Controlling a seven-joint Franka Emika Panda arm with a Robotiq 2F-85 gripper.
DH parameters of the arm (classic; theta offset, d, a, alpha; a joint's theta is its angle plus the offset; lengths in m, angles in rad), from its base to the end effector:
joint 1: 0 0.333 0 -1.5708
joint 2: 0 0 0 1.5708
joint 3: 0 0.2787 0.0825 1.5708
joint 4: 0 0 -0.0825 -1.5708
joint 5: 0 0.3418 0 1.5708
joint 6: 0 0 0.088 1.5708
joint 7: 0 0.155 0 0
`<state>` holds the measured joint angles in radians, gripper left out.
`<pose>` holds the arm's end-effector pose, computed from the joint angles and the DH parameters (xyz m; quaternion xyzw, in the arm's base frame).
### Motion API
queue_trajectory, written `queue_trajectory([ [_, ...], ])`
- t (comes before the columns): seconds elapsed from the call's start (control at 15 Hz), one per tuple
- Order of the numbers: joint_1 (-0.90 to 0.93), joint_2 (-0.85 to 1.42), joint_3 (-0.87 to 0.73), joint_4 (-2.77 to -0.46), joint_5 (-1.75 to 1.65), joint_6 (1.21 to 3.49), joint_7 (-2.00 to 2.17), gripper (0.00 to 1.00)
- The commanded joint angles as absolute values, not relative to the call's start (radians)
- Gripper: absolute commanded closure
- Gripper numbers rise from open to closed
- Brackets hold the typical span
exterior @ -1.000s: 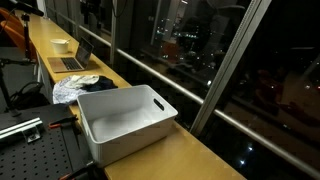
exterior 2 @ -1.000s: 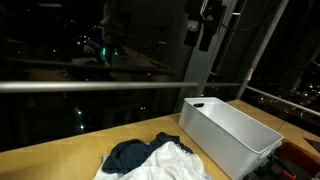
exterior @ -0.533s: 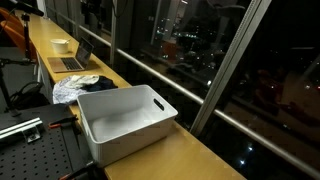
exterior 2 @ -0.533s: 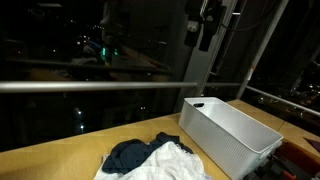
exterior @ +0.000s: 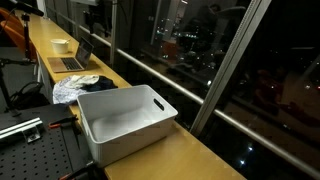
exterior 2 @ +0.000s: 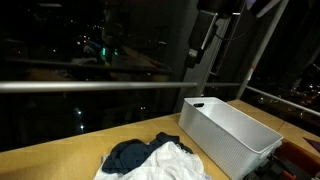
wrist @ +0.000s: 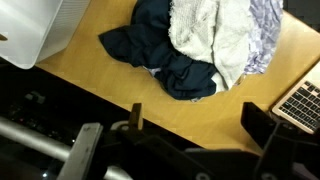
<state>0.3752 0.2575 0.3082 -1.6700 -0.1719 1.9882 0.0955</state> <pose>0.4809 0.3544 0.3969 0.9479 0.3138 0.0499 0.0242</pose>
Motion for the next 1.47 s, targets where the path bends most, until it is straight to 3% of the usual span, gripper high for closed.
queue_trajectory([
  [0.0, 0.369, 0.239, 0.305, -1.796, -0.21, 2.144, -0.023, 0.0],
  [0.67, 0.368, 0.468, 0.302, -1.781, -0.223, 2.354, -0.177, 0.0],
  [1.4, 0.377, 0.825, 0.309, -1.578, -0.196, 2.275, -0.293, 0.0],
])
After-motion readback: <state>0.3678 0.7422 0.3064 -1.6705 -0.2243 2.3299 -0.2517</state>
